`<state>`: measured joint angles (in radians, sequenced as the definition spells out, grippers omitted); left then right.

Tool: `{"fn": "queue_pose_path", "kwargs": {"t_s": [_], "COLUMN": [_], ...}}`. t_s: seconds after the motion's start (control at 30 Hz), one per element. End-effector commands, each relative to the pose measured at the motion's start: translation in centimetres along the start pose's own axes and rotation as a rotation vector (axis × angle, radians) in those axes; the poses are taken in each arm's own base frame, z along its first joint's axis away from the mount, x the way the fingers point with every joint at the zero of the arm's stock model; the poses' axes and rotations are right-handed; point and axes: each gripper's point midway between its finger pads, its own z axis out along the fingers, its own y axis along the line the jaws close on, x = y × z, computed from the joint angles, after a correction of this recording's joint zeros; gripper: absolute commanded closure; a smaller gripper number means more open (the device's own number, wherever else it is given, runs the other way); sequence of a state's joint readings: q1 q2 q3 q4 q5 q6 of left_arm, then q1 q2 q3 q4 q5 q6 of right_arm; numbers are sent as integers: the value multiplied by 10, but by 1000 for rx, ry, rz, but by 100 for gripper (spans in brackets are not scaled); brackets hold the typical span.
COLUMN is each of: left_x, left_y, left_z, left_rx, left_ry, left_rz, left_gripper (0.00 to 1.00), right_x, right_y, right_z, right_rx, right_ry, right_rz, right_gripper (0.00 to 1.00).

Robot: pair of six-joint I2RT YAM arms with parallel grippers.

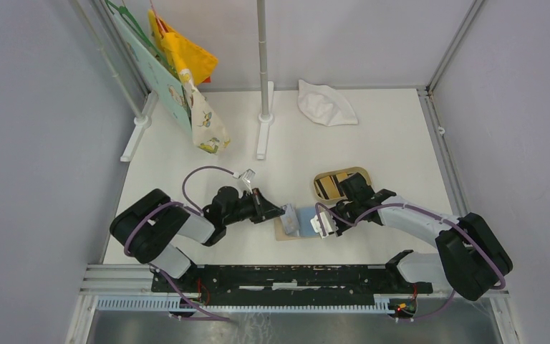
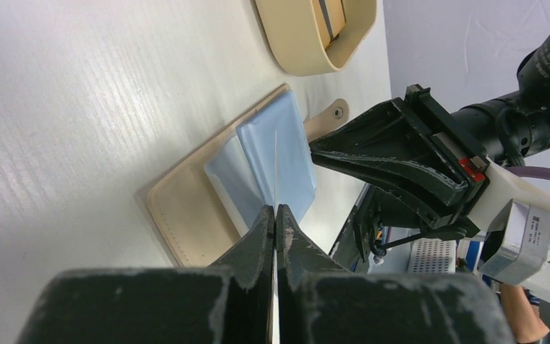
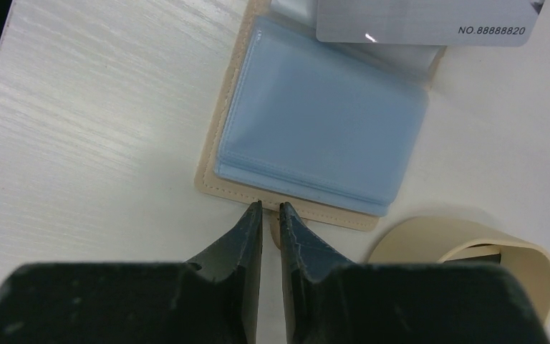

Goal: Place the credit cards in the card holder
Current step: Insert the credit card into the card holder.

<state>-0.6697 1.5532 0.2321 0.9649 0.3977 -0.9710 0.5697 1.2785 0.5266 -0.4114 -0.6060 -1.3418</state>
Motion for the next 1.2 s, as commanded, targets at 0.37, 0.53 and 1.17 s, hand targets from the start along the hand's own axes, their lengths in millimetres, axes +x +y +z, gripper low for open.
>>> {"fn": "queue_pose_path", "kwargs": {"t_s": [0.37,0.53,1.17], "left_x": [-4,1,2], "left_y": [-22,-14,2], "left_z": [4,6,7], "left_rx": [144,130,-24], "left_ry": [-29,-26,-30], "left_rz": [-97,-118,-42], "left_gripper": [98,98,98], "right_x": [1,1,4], "right_y": [-1,-1,0], "right_z": [3,3,5], "right_rx": [2,1,-5], "right_ry": [11,13,29], "right_rz": [3,5,16], "right_gripper": [80,80,80]}}
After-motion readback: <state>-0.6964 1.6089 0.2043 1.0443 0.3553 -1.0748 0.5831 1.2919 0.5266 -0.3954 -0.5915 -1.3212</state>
